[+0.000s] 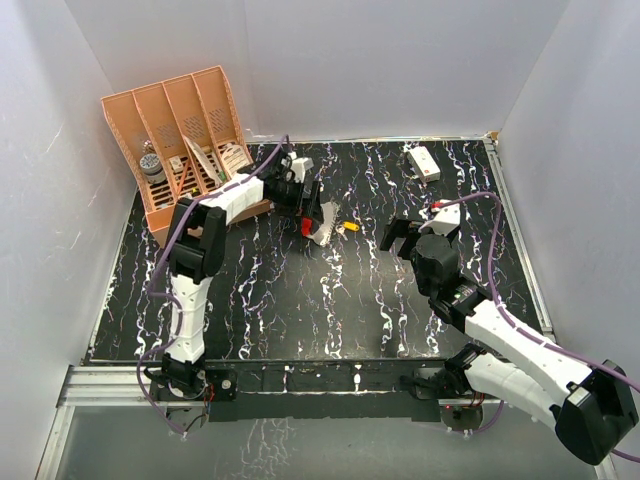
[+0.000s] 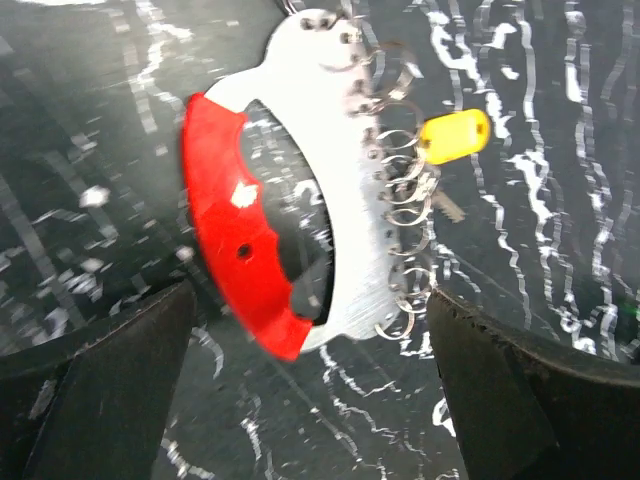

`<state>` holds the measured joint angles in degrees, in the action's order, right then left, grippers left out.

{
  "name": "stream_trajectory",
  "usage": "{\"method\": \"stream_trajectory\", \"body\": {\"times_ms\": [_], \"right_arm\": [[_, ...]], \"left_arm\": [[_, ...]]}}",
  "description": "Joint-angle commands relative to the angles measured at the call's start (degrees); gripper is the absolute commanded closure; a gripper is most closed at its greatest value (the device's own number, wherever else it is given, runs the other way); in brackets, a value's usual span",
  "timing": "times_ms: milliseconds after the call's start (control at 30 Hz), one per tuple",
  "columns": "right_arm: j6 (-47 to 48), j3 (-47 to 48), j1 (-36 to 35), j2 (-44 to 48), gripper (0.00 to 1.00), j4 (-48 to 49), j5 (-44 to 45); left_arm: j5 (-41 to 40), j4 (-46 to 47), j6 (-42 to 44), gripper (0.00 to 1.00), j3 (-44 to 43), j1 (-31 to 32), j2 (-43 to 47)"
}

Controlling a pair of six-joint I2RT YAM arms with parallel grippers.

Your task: Put the keys on the keyring

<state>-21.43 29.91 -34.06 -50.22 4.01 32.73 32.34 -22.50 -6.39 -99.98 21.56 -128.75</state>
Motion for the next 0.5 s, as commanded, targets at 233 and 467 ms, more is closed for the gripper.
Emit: {"method": "stream_trajectory", "body": {"times_ms": [233, 467], "right_arm": [[0.2, 3.2, 0.2, -0.9, 0.02, 2.1, -1.9], [-3.3, 3.7, 0.1, 0.2, 0.02, 1.1, 3.0]], "left_arm": [[-22.3, 17.5, -8.3, 0.01, 18.3, -0.5, 32.2], [-24.3, 22.6, -11.1, 0.01, 23.8, -0.1, 41.9]]}}
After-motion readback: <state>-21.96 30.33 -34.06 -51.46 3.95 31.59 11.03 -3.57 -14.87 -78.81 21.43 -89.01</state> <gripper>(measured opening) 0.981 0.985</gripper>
